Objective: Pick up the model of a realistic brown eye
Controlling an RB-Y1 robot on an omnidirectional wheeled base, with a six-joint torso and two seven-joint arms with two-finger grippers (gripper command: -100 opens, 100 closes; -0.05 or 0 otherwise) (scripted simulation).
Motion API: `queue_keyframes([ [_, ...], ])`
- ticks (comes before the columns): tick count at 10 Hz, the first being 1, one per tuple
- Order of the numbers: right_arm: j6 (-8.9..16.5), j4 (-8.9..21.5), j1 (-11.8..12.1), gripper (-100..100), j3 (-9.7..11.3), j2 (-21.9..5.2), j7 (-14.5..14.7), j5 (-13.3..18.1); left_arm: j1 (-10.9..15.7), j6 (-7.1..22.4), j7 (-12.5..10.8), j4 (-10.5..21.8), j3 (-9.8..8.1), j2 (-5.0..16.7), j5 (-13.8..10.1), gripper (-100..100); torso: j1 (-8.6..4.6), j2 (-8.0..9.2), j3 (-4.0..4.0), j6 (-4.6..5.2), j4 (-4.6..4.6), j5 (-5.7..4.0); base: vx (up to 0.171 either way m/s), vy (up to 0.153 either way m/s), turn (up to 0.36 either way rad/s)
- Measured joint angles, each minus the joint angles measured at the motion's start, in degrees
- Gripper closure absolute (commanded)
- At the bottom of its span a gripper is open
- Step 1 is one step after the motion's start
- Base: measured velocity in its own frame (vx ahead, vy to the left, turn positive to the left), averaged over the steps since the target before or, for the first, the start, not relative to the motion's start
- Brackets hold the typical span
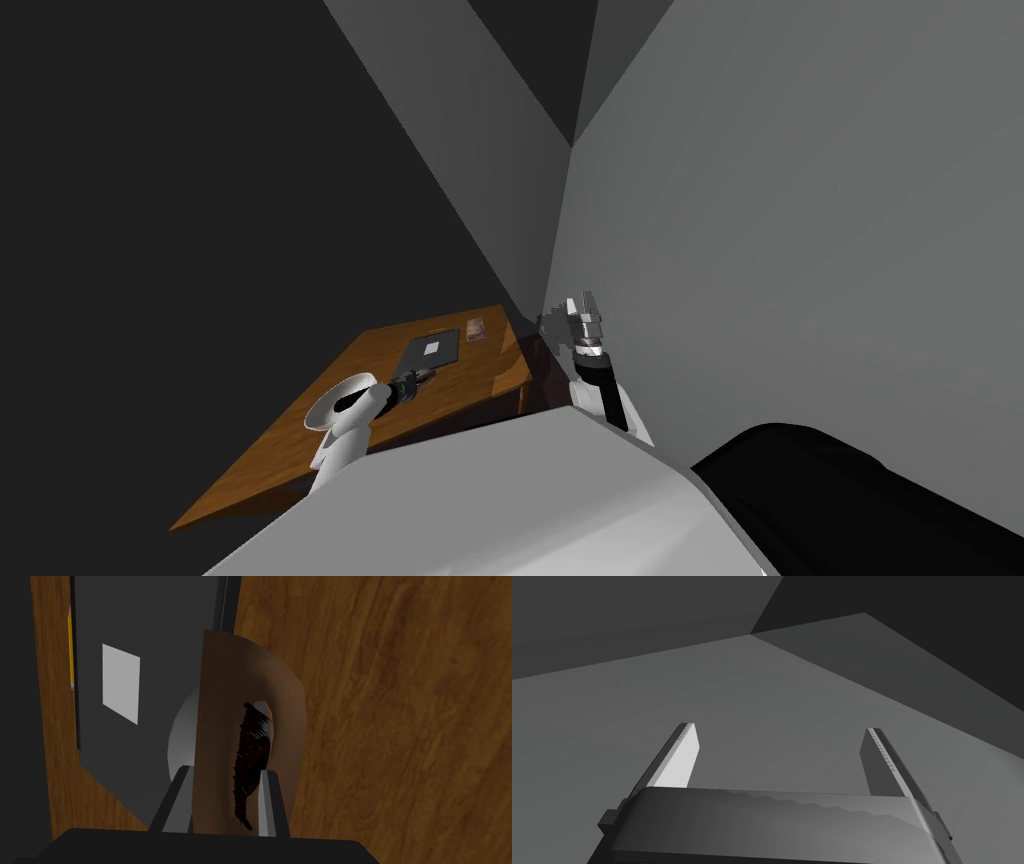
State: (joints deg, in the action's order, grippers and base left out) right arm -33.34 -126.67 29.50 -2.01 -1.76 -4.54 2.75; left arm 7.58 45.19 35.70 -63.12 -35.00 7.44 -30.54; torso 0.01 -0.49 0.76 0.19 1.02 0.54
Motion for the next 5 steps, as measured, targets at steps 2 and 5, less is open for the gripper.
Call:
queue_keyframes([
  [2,0.00,0.00,-0.01,0,0.01,0.00,0.00,0.00,-0.75,1.29,2.31,-1.10,-1.80,0.69,-1.52,100,-0.09,0.06,-0.05,0.02,-0.04,-0.04,0.009,-0.068,-0.071],
  [5,0.00,0.00,0.00,0,0.00,0.00,0.00,0.00,-1.55,2.11,5.74,-1.72,-3.98,0.90,-2.94,0,0.01,0.01,-0.02,0.05,-0.03,-0.04,0.012,-0.013,0.007],
])
